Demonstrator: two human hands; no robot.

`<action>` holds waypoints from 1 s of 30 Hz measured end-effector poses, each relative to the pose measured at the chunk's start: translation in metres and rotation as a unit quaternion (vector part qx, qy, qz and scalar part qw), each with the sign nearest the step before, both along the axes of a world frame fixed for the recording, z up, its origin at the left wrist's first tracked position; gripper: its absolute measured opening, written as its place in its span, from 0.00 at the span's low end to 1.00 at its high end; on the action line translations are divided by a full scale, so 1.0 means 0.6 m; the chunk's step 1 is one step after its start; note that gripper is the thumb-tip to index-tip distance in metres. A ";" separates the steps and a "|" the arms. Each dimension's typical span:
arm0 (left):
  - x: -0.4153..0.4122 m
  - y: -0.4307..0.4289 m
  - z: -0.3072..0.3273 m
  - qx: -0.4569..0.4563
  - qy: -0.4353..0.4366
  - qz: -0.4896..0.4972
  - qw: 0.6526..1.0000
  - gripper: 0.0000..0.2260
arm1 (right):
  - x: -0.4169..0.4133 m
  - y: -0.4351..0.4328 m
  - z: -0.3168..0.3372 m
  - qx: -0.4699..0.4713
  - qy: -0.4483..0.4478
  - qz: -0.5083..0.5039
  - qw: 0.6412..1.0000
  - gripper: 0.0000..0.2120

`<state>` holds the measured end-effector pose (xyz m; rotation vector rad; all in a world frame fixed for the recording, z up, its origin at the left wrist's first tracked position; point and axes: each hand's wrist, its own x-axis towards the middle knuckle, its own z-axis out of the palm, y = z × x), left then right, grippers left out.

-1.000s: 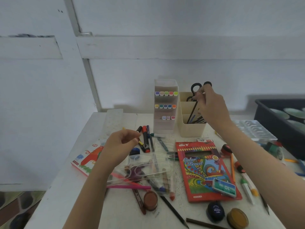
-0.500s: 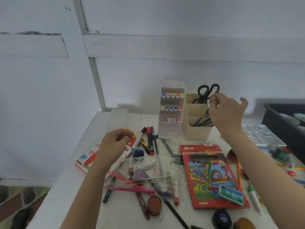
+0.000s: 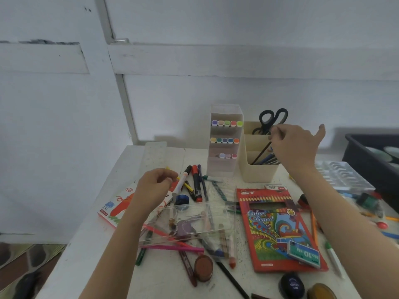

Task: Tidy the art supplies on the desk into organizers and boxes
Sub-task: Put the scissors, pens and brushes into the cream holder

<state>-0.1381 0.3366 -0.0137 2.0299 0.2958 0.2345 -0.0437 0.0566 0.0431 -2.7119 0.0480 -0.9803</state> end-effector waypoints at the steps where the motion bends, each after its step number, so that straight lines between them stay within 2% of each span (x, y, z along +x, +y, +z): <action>1: 0.000 0.001 -0.001 0.000 0.000 0.000 1.000 0.12 | -0.002 0.001 -0.003 -0.011 0.013 -0.004 1.000 0.16; 3: 0.002 0.002 -0.004 0.004 -0.001 0.002 1.000 0.12 | -0.006 0.002 -0.006 -0.018 0.009 -0.012 1.000 0.12; 6: 0.008 0.005 -0.006 0.025 -0.004 0.004 1.000 0.11 | -0.013 0.012 -0.009 -0.023 -0.047 -0.007 0.999 0.20; 9: 0.025 0.004 -0.008 0.055 -0.002 -0.003 0.998 0.09 | -0.027 0.049 -0.013 -0.050 -0.147 0.068 0.986 0.15; 11: 0.041 0.001 -0.010 0.075 0.005 -0.006 0.997 0.09 | -0.038 0.085 -0.023 -0.067 -0.163 0.132 0.976 0.11; 15: 0.072 -0.007 -0.011 0.111 0.040 -0.015 0.993 0.08 | -0.047 0.151 -0.056 -0.060 -0.077 0.251 0.963 0.09; 20: 0.099 -0.011 -0.019 0.188 0.069 -0.023 0.979 0.07 | -0.037 0.196 -0.098 -0.067 0.034 0.308 0.948 0.08; 27: 0.120 -0.010 -0.026 0.356 0.071 -0.040 0.931 0.11 | -0.012 0.236 -0.129 -0.029 0.261 0.282 0.923 0.06; 30: 0.129 -0.012 -0.032 0.394 0.078 -0.049 0.915 0.10 | -0.006 0.247 -0.139 -0.011 0.307 0.265 0.914 0.09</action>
